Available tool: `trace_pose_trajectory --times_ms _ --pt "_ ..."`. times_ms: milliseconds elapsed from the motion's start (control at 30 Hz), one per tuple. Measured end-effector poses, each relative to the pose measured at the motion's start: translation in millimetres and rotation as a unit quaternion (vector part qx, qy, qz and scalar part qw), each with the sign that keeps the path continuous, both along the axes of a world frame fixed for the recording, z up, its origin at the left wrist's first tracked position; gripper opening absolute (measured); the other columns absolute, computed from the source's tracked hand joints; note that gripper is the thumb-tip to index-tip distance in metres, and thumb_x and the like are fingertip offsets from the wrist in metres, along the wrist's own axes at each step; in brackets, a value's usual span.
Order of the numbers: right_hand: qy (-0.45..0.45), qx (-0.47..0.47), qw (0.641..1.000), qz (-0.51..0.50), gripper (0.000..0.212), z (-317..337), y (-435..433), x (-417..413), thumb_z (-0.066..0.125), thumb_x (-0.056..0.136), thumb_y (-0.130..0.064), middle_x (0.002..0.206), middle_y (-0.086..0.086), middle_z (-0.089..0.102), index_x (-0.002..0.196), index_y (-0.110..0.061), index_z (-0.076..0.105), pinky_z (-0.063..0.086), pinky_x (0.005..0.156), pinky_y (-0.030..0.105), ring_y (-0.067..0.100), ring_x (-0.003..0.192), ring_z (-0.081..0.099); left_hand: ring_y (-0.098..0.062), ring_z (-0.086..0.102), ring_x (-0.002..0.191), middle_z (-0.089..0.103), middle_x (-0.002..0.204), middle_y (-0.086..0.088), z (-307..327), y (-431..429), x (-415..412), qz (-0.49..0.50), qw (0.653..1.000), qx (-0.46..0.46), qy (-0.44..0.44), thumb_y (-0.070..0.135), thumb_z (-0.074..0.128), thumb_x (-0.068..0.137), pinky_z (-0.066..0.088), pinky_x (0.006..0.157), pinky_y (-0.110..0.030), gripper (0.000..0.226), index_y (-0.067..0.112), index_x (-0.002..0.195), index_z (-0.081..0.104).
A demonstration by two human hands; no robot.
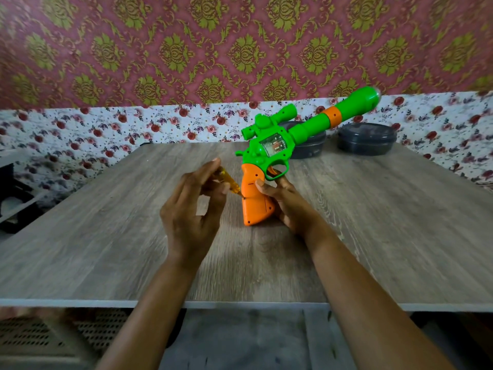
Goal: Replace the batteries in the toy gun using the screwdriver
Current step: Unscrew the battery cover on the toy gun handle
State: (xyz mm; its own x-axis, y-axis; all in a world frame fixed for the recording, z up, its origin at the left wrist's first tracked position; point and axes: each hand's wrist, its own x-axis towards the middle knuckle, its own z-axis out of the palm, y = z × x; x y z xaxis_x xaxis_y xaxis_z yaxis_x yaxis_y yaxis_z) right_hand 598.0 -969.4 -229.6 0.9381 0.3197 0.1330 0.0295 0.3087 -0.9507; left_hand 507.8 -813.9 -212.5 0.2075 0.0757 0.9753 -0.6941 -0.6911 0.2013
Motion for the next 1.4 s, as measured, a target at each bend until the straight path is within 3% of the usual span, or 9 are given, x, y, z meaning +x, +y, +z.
trace_pose_trajectory --times_ms 167,367,567,733,833,933,1067,1300,1400 --pt "-0.006 -0.003 1.000 0.000 0.049 -1.1 -0.1 0.6 0.054 0.090 -0.011 0.126 0.002 0.057 0.136 -0.021 0.040 0.056 0.074 0.029 0.012 0.101 0.061 0.003 0.058 0.080 0.057 0.091 -0.004 0.8 2.2 -0.8 -0.042 0.997 -0.058 -0.010 0.020 0.068 0.082 0.049 0.068 -0.015 0.024 0.010 0.091 0.048" --pt "-0.007 -0.003 1.000 0.002 0.048 -0.9 -1.0 0.9 0.054 0.090 -0.012 0.125 0.001 0.058 0.135 -0.021 0.041 0.056 0.073 0.028 0.011 0.102 0.061 -0.002 0.065 0.083 0.064 0.094 0.002 2.0 -1.2 -4.7 -0.052 0.996 -0.065 0.016 0.014 0.064 0.085 0.051 0.067 -0.012 0.025 0.012 0.103 0.046" --pt "-0.011 0.004 1.000 0.003 0.043 -0.8 -0.6 0.6 0.053 0.091 -0.010 0.118 -0.001 0.059 0.131 -0.022 0.043 0.057 0.070 0.026 0.010 0.098 0.062 -0.011 0.065 0.093 0.059 0.122 -0.001 1.5 -1.7 -4.0 -0.040 0.999 0.006 0.003 0.010 0.049 0.092 0.051 0.075 -0.013 0.025 0.010 0.117 0.050" --pt "-0.006 0.009 1.000 0.006 0.048 -2.8 0.0 3.2 0.054 0.090 -0.011 0.118 -0.002 0.061 0.136 -0.020 0.041 0.056 0.071 0.028 0.010 0.097 0.064 0.003 0.062 0.084 0.063 0.101 -0.004 0.3 0.8 -1.7 -0.034 0.999 -0.032 -0.001 0.012 0.059 0.088 0.050 0.071 -0.011 0.022 0.011 0.108 0.051" --pt "-0.006 0.011 1.000 0.006 0.048 -3.0 -0.1 3.4 0.054 0.090 -0.010 0.117 -0.003 0.061 0.136 -0.020 0.041 0.056 0.069 0.026 0.009 0.096 0.064 -0.002 0.057 0.075 0.059 0.094 -0.006 0.6 1.4 -1.3 -0.050 0.997 -0.050 -0.012 0.019 0.065 0.085 0.047 0.067 -0.013 0.022 0.011 0.096 0.047" --pt "-0.005 0.003 1.000 0.009 0.046 -2.1 -1.6 3.2 0.054 0.090 -0.011 0.118 -0.002 0.060 0.133 -0.023 0.042 0.056 0.070 0.026 0.010 0.098 0.062 -0.007 0.062 0.088 0.059 0.100 -0.003 1.6 1.4 -1.5 -0.054 0.996 -0.075 -0.002 0.014 0.065 0.084 0.050 0.072 -0.018 0.024 0.012 0.092 0.042" --pt "-0.003 0.002 1.000 0.006 0.042 -2.8 -1.4 4.5 0.055 0.090 -0.012 0.118 -0.002 0.060 0.128 -0.027 0.044 0.056 0.070 0.027 0.010 0.098 0.062 0.003 0.064 0.087 0.064 0.099 0.006 1.4 -1.2 -3.8 -0.045 0.997 -0.066 0.021 0.011 0.062 0.088 0.052 0.070 -0.015 0.023 0.014 0.104 0.045" --pt "-0.005 0.007 1.000 0.003 0.047 -4.5 -1.2 5.8 0.056 0.090 -0.012 0.122 0.000 0.060 0.133 -0.022 0.042 0.056 0.073 0.029 0.013 0.100 0.063 -0.015 0.062 0.103 0.059 0.122 -0.011 0.9 -1.1 -4.4 -0.011 0.999 0.021 0.023 0.010 0.044 0.094 0.050 0.084 -0.015 0.033 0.009 0.126 0.049" --pt "-0.005 -0.006 1.000 0.003 0.050 -6.0 -2.3 7.1 0.058 0.089 -0.016 0.128 0.001 0.058 0.135 -0.025 0.041 0.054 0.078 0.034 0.015 0.104 0.062 -0.011 0.062 0.093 0.059 0.112 -0.005 0.1 -0.4 -3.1 -0.002 1.000 0.015 0.007 0.009 0.051 0.093 0.048 0.081 -0.011 0.029 0.006 0.121 0.053"
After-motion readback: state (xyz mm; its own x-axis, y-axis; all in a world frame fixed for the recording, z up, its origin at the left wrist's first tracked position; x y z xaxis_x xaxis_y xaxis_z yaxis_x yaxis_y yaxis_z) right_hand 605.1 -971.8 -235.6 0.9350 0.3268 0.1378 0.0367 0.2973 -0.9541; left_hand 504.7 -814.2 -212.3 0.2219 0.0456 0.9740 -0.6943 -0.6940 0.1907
